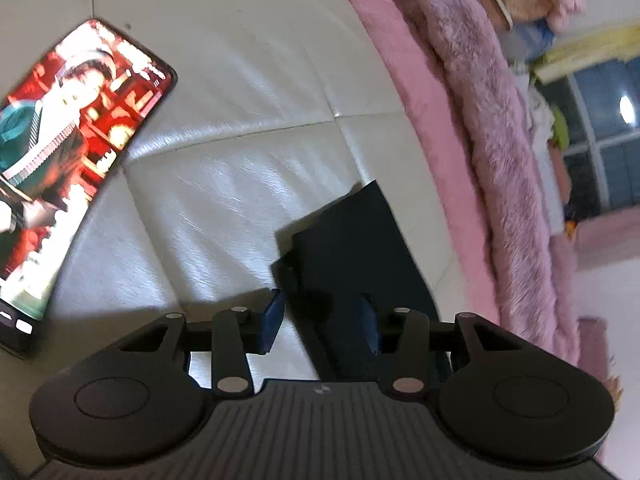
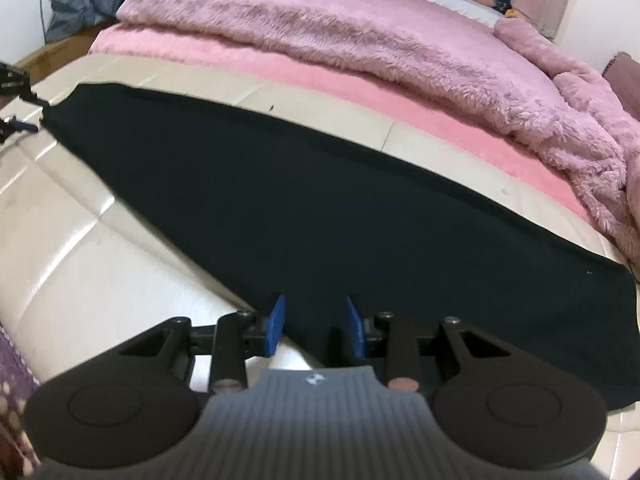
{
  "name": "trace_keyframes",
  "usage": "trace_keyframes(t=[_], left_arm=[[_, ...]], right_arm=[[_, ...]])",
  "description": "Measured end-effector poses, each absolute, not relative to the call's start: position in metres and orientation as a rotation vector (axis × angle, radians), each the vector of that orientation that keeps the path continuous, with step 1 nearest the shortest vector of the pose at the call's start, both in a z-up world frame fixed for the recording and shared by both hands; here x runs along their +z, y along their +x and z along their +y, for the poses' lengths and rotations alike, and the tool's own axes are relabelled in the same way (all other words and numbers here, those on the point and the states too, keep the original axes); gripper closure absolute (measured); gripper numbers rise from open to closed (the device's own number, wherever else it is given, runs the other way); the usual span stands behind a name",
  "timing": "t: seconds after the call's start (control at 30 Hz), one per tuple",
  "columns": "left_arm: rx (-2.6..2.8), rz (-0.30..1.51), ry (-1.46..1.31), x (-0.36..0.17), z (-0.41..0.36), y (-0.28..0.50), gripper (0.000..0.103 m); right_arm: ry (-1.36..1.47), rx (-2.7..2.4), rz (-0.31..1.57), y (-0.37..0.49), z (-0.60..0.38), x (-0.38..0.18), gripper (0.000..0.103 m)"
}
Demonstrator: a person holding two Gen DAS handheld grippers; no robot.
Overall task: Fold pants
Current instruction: 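Pinch the pants corner with the left gripper while the right gripper smooths the fold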
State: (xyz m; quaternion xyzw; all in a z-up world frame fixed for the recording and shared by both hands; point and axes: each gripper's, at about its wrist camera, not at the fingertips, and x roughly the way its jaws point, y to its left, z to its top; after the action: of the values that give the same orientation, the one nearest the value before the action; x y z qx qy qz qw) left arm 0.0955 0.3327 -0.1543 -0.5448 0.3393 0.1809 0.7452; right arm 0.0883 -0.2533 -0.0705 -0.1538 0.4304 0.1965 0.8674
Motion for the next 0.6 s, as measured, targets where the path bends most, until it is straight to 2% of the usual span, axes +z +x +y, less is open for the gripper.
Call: trace_keyframes(t=[0.07,0.13,0.17,0.2,0.23,0.27,0.6], left_arm=[[0.411,0.719,-1.198,-0.157,0.327,0.099,0.055],[0.443,0.695,-1.177,-0.158,0.320,0.102,0.061],[0.463,0.694,-1.159,-0.157,0.317,0.103,0.070],[0.485,0.695,-1.132,-0.157,0.314,0.105,0.088],[0.504,0.706,-1.105,-0.156,0.313,0.106,0.096],[0.511,0.706,-1.088,-0.156,0.313,0.107,0.098],[0.542,0.671,-0.924,-0.124,0.332,0.107,0.100]], right_arm=[[-0.311,0.412,0.894,0.090,-0.252,-0.070,0.073],[-0.309,0.413,0.897,0.092,-0.250,-0.072,0.072],[-0.311,0.412,0.898,0.092,-0.248,-0.073,0.072],[-0.312,0.413,0.897,0.090,-0.247,-0.074,0.072],[-0.312,0.414,0.897,0.090,-0.247,-0.074,0.073],[-0.313,0.414,0.895,0.088,-0.246,-0.073,0.073],[-0.311,0.407,0.881,0.101,-0.243,-0.070,0.073]])
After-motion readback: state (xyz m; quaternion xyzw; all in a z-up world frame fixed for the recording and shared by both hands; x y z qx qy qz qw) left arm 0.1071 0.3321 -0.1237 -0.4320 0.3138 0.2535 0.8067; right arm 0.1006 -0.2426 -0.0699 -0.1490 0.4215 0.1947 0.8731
